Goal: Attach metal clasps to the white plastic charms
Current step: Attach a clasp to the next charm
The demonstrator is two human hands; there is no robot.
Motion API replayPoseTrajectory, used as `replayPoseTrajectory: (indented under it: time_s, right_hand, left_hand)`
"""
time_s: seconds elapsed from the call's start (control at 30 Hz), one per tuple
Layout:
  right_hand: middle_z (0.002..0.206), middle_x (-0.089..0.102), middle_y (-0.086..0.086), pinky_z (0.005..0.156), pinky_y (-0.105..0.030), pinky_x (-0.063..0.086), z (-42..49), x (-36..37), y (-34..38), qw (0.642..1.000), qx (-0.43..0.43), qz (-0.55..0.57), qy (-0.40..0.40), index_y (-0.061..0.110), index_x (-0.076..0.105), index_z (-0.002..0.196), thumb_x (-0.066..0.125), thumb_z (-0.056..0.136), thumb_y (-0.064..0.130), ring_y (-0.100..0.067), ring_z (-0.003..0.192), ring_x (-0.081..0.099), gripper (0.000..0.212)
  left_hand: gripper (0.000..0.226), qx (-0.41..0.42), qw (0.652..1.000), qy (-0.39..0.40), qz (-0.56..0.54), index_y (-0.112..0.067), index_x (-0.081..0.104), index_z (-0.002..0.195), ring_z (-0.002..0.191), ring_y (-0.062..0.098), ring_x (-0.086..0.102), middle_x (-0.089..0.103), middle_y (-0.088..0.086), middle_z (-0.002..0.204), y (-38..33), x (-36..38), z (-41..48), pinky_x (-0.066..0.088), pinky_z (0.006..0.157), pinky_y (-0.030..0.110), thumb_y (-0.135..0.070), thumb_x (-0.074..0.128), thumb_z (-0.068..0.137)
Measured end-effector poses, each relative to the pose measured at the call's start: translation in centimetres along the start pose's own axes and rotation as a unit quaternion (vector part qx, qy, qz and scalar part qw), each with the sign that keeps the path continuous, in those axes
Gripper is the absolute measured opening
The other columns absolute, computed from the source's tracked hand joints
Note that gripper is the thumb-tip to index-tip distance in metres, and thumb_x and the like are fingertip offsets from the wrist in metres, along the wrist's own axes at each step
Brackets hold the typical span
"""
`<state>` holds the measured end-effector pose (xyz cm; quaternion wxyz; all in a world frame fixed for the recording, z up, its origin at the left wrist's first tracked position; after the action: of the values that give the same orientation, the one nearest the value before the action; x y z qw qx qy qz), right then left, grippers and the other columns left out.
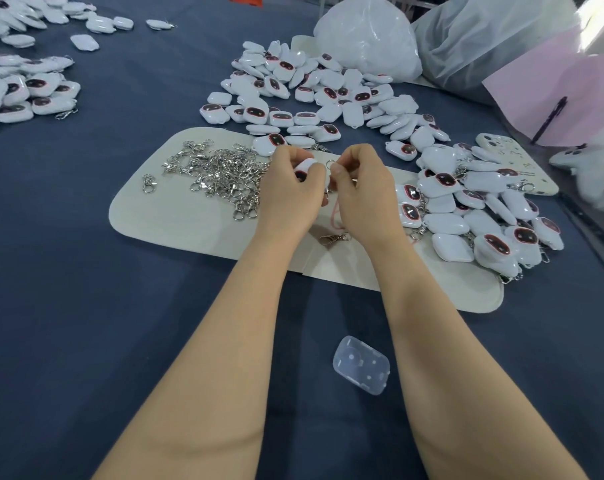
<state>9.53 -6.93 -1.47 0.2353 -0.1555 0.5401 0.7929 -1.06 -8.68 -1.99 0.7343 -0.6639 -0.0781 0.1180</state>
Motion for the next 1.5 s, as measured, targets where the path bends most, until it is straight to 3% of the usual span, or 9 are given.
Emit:
replayPoseTrajectory:
  time_s: [0.2,0.33,0.47,0.73,0.93,1.07,1.17,1.37,1.5]
  right_hand:
    - [0.082,0.056,0.002,0.063,-0.015,0.036,-0.03,0.08,0.09,1.000,-0.013,-0.010,0.010,0.015,0.047,0.089,0.049,0.093,0.007,-0.015,0.076,0.051,0.009]
    - [0.084,0.062,-0.009,0.067,-0.034,0.046,-0.16,0.07,0.34,0.999,-0.016,-0.011,0.039,0.012,0.047,0.088,0.047,0.093,0.005,-0.018,0.063,0.051,0.009]
    - [0.084,0.062,-0.009,0.079,-0.040,0.047,-0.18,-0.21,0.70,0.998,-0.025,-0.024,0.047,0.011,0.049,0.088,0.048,0.092,0.003,-0.026,0.083,0.058,0.009]
    - [0.090,0.058,-0.007,0.077,-0.033,0.046,-0.18,-0.31,0.73,0.997,-0.033,-0.040,0.053,0.012,0.049,0.089,0.047,0.093,0.003,-0.025,0.085,0.056,0.010]
    - [0.094,0.058,-0.010,0.068,-0.020,0.035,0.01,-0.44,0.59,0.997,-0.039,-0.048,0.047,0.012,0.049,0.091,0.047,0.093,0.002,-0.019,0.082,0.051,0.010]
    - [0.091,0.055,-0.006,0.067,-0.019,0.032,-0.12,-0.12,0.63,0.996,-0.049,-0.049,0.048,0.013,0.047,0.088,0.048,0.092,0.002,-0.017,0.081,0.048,0.012]
    - [0.090,0.055,-0.005,0.065,-0.018,0.034,-0.15,-0.07,0.58,0.997,-0.050,-0.046,0.047,0.013,0.047,0.088,0.049,0.092,0.002,-0.017,0.080,0.049,0.012]
    - [0.095,0.060,-0.011,0.081,-0.038,0.045,0.04,0.06,0.38,0.998,-0.021,-0.038,0.036,0.012,0.046,0.091,0.045,0.094,0.005,-0.027,0.092,0.057,0.008]
    - [0.098,0.062,-0.013,0.085,-0.042,0.045,0.14,0.11,0.18,0.999,-0.004,-0.031,0.033,0.013,0.045,0.094,0.044,0.095,0.005,-0.029,0.094,0.059,0.007]
  left_hand:
    - [0.014,0.004,1.000,0.007,-0.008,-0.021,0.046,0.092,0.041,-0.002,0.054,0.053,-0.005,0.088,0.18,0.02,0.13,0.046,0.049,0.016,-0.007,0.049,0.089]
    - [0.015,0.004,1.000,0.008,-0.019,-0.018,0.046,0.089,0.042,-0.003,0.054,0.051,-0.005,0.085,0.19,-0.17,0.22,0.046,0.047,0.014,-0.004,0.049,0.089]
    - [0.018,0.002,1.000,0.013,-0.012,-0.022,0.045,0.084,0.040,0.000,0.053,0.053,-0.003,0.082,0.27,-0.26,0.31,0.050,0.050,0.019,-0.005,0.048,0.089]
    - [0.020,0.006,0.999,0.020,-0.035,-0.021,0.050,0.087,0.047,-0.001,0.058,0.056,-0.002,0.089,0.42,-0.46,0.47,0.050,0.050,0.018,-0.001,0.051,0.090]
    - [0.015,0.017,0.999,0.032,-0.016,-0.021,0.053,0.101,0.055,0.008,0.062,0.059,0.000,0.088,0.52,-0.53,0.75,0.052,0.058,0.025,-0.007,0.053,0.094]
    - [0.014,0.027,0.999,0.033,-0.010,-0.024,0.051,0.096,0.080,0.026,0.063,0.060,0.005,0.098,0.29,-0.44,0.72,0.053,0.065,0.034,-0.010,0.052,0.095]
    - [0.018,0.029,0.999,0.033,-0.002,-0.029,0.050,0.091,0.077,0.024,0.062,0.062,0.001,0.098,0.27,-0.41,0.65,0.054,0.071,0.039,-0.011,0.051,0.095]
    - [0.014,0.028,0.999,0.037,0.000,-0.023,0.049,0.100,0.085,0.030,0.063,0.061,0.005,0.102,0.16,-0.19,0.69,0.054,0.076,0.040,-0.010,0.050,0.095]
    - [0.015,0.031,0.998,0.048,0.014,-0.025,0.049,0.098,0.098,0.033,0.062,0.062,0.007,0.108,0.07,-0.05,0.57,0.052,0.088,0.047,-0.011,0.051,0.094]
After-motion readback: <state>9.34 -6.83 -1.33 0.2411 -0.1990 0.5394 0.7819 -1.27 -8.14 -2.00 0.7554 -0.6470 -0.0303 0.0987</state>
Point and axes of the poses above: each hand's wrist, its own z-axis towards the middle knuckle, its own x-axis out of the palm, y = z × x, the point moved 3 cm from there along z, towards the middle knuckle
